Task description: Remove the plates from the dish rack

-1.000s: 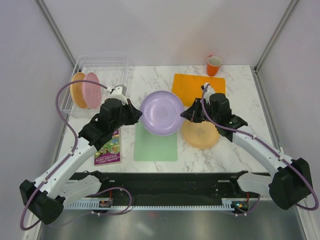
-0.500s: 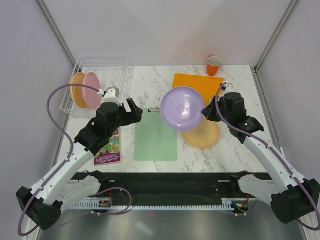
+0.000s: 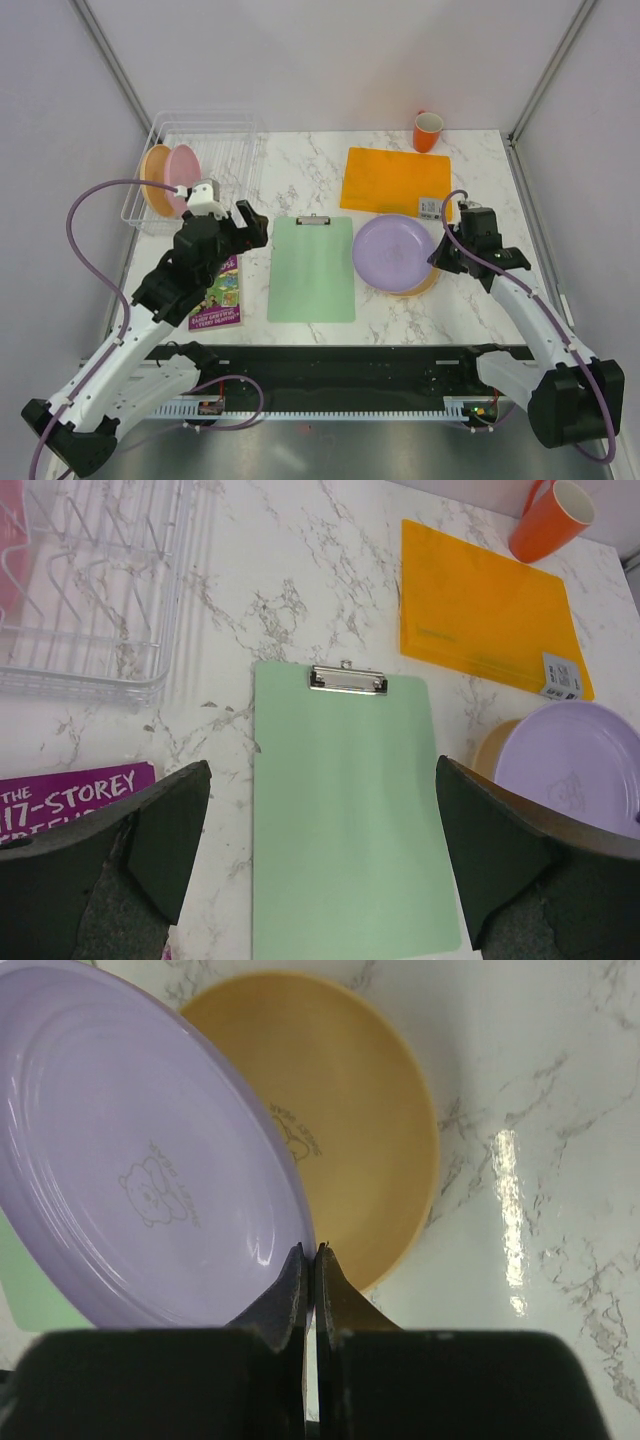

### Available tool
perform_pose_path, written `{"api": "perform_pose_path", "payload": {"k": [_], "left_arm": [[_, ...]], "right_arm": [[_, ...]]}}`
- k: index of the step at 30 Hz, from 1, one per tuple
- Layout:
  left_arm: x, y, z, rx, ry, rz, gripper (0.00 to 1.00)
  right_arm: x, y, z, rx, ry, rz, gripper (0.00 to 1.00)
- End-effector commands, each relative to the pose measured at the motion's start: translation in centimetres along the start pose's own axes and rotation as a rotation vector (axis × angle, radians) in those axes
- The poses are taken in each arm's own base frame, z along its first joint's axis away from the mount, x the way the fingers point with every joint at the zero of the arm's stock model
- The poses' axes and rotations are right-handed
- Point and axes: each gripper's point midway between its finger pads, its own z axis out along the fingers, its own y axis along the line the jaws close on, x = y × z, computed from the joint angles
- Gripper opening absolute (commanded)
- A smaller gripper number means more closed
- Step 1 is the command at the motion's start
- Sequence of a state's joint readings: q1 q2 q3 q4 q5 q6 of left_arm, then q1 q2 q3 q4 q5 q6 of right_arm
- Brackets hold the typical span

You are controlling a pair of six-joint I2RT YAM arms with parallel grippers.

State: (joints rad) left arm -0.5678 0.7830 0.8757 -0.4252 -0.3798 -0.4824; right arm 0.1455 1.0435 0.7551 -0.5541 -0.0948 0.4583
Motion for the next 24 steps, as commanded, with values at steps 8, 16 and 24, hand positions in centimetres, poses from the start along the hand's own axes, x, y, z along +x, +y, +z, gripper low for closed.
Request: {"api": "perform_pose_path", "payload": {"k": [8,16,24], "left_arm": [[-0.4,1.9,-0.5,-0.066,-0.039,0.067,1.0],[-1.1,3.0,-0.9,-0.122,-0.067,0.097,1.0],[-1.5,3.7,-1.2,-0.155,-0.085,0.107,1.0]], "right_arm": [[0.5,-0.8,0.3,0.019,-0.011,0.048,0.0],[1.1,-2.4,1.0,0.086,0.001,0.051,0.0],[1.7,-3.5,1.9,0.126,0.013,0.058,0.01]]}}
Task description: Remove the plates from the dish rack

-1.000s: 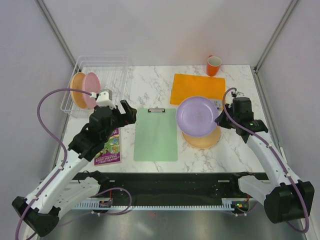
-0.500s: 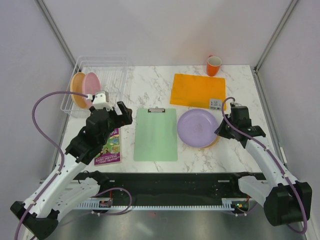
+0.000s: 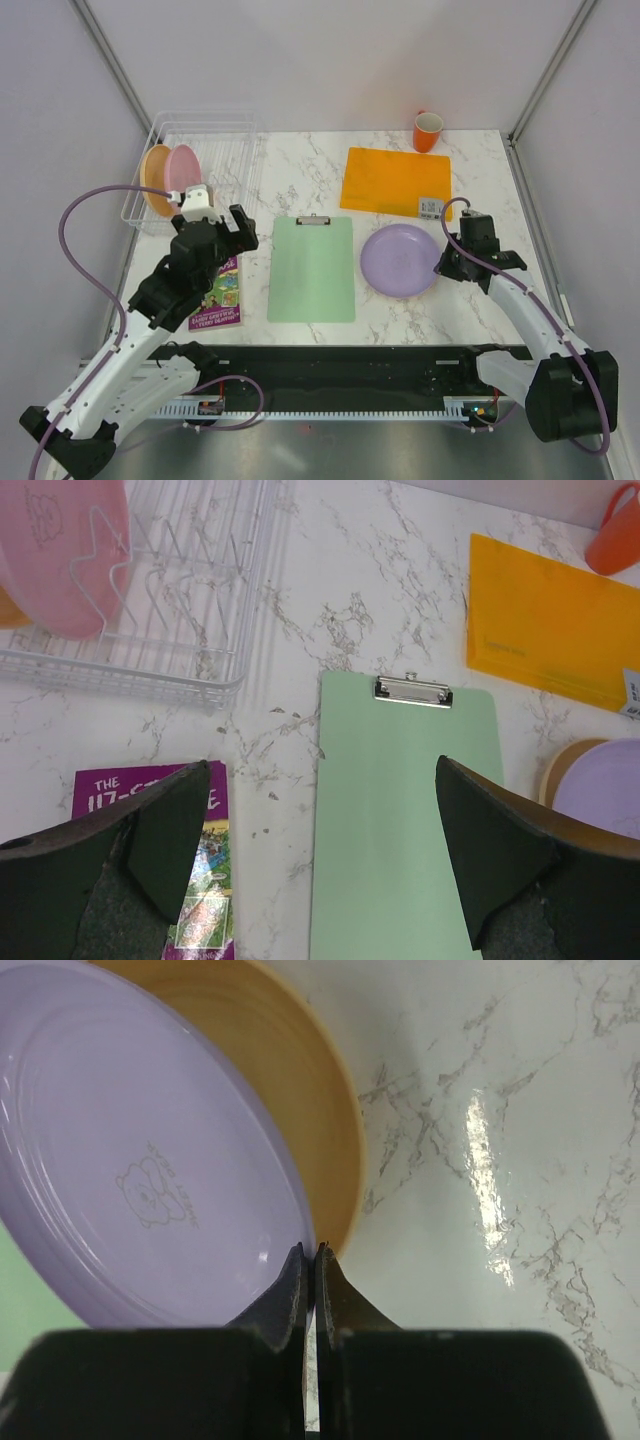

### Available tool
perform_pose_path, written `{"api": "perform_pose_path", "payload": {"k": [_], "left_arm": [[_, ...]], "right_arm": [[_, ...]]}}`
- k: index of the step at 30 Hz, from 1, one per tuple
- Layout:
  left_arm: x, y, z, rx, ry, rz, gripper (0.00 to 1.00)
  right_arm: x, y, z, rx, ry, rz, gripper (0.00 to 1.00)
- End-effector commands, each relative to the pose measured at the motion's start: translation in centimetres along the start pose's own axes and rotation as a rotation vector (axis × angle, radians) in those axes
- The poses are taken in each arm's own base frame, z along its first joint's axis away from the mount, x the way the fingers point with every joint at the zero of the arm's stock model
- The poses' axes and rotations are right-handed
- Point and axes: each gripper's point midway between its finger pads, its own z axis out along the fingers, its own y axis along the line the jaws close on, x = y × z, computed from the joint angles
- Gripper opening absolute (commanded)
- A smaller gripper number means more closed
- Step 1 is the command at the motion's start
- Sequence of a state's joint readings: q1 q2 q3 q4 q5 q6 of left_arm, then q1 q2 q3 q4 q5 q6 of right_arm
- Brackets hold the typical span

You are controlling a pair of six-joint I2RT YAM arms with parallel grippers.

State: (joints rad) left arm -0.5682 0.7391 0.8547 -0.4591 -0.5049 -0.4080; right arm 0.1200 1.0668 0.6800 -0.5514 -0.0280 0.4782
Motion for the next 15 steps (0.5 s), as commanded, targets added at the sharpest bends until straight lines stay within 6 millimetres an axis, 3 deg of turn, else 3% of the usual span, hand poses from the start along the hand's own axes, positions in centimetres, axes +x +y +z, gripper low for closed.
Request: {"api": "perform_pose_path", "payload": {"k": [1,3,6,9,11,14,15], "left_arm": [[-1.1,1.0,-0.3,-0.043,-0.043,0.026,1.0],[-1.2,1.3,-0.4,-0.054,-0.046,0.029,1.0],[-1.4,1.6,-0.4,-0.073,-0.055,0.031,1.0],[-1.5,1.9,-0.2,-0.099,-0.059,0.05,1.0],[-1.5,2.3,0.1,-0.127,-0.055,0.073,1.0],[-2.2,3.7,0.7,-0.23,-0.074,0.138,1.0],[-3.2,4.5,0.8,-0.285,-0.109,0.174,1.0]], "right_arm": [[-0.6,-0.3,0.6,0.013,-0.032,0.014,0.05],[-0.5,-0.5,0.7,0.017,-0.029,0.017,0.14],[-0.5,-0.5,0.7,0.016,-0.03,0.017,0.48],[-0.9,-0.3,0.3,0.007,-0.048,0.006,0.67],[-1.3,0.1,-0.2,-0.01,-0.056,-0.01,0.7],[-3.9,1.7,-2.8,-0.064,-0.13,-0.06,0.75],[-4.8,1.8,-3.8,-0.067,-0.17,-0.068,0.76]]}}
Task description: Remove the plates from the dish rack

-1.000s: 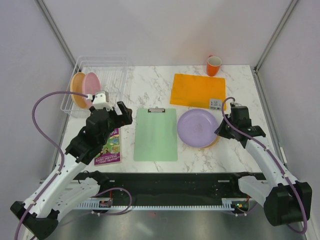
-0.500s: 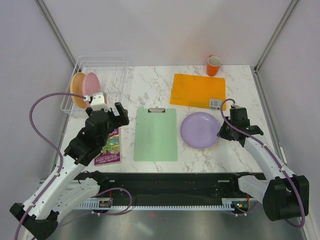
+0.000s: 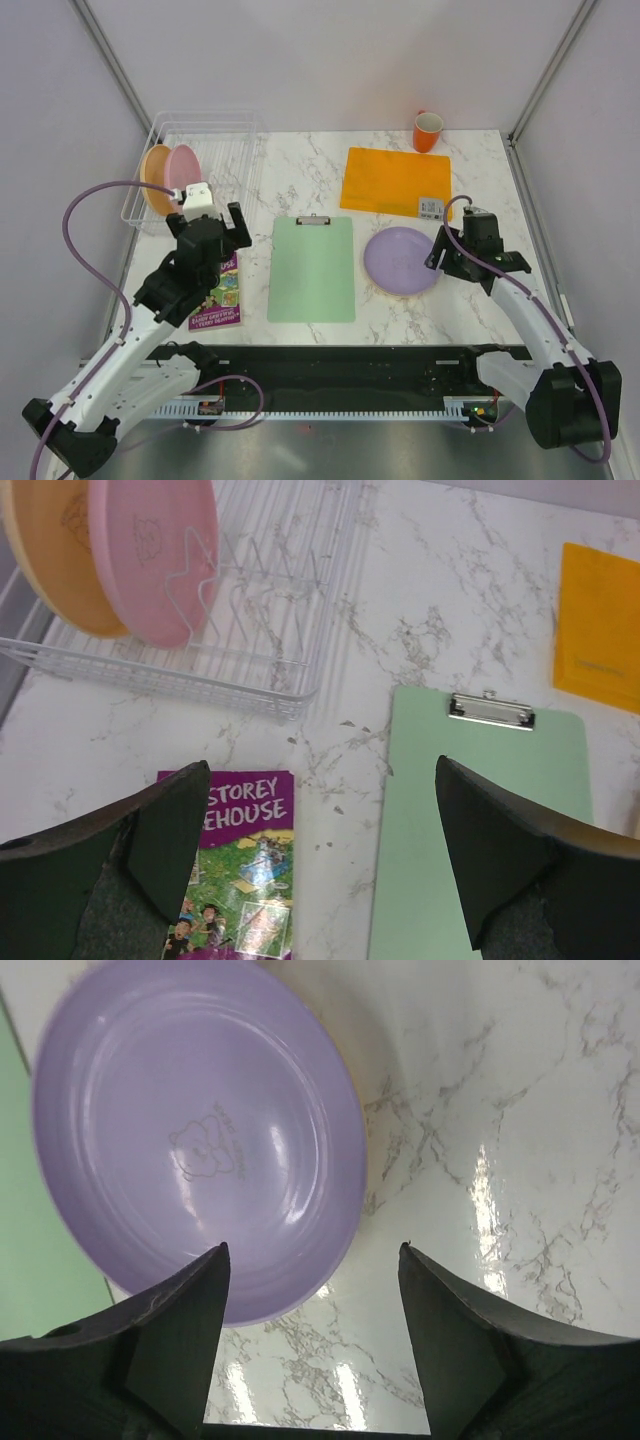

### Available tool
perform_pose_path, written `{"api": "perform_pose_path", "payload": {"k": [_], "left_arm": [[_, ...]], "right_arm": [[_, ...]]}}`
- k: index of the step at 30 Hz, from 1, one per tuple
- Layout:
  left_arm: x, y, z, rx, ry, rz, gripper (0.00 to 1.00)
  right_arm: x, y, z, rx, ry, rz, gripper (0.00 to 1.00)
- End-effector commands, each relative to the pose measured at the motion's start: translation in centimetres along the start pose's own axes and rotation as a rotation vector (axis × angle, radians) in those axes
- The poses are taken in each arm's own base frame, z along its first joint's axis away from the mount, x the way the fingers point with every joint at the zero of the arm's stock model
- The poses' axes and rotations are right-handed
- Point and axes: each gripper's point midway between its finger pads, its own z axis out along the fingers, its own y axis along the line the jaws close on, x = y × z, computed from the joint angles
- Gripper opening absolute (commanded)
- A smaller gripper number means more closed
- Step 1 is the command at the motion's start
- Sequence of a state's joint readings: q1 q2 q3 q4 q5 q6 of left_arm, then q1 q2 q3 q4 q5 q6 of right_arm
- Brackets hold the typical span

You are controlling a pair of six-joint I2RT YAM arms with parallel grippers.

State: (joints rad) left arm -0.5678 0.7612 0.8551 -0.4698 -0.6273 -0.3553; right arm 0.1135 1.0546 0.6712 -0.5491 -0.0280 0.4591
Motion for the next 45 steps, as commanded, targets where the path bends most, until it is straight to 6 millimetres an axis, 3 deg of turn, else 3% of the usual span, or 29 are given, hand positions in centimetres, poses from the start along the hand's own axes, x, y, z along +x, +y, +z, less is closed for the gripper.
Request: {"api": "perform_pose_path", "payload": {"k": [1,5,8,14,22,28,33,35,36,45], "left_arm": [[-3.2,2.9,1.1,-0.197,-0.1,0.122,1.0],[-5.1,4.6,3.5,-0.298,-0.111,0.194,1.0],[-7.0,6.7,6.0,-0.371,-0.127,0.23,1.0],[-10.1,10.0,9.4,-0.482,-0.142,0.263,1.0],[-10.6,12.6,13.7,-0.521,-0.076,0.287,1.0],[-9.7,13.3,16.2,-0.49,-0.022,0.261,1.0],[-7.6,13.6,18.6,-0.488,0.048,0.267,1.0],[-7.1,13.9,19.1,-0.501,0.061,0.263,1.0],[-6.8,15.2,19.3,-0.525,0.073,0.253,1.0],[-3.5,16.6,21.5,-0.575,0.15,0.248,0.99]], "right_arm": [[-5.3,2.1,-4.4,-0.064,-0.178,-0.073,0.77],[-7.6,3.3,-7.1,-0.104,-0.261,-0.105,0.79],[-7.7,3.9,-7.2,-0.133,-0.252,-0.111,0.8],[-6.8,4.1,-5.1,-0.147,-0.194,-0.124,0.8],[-6.8,4.4,-2.8,-0.154,-0.152,-0.149,0.8],[-7.0,4.4,-1.5,-0.147,-0.134,-0.163,0.8],[-6.8,4.2,-0.3,-0.134,-0.115,-0.167,0.8],[-6.6,3.6,0.4,-0.106,-0.1,-0.151,0.79],[-6.6,3.5,0.5,-0.104,-0.096,-0.149,0.79],[-5.8,3.1,2.0,-0.1,-0.055,-0.149,0.78]]}}
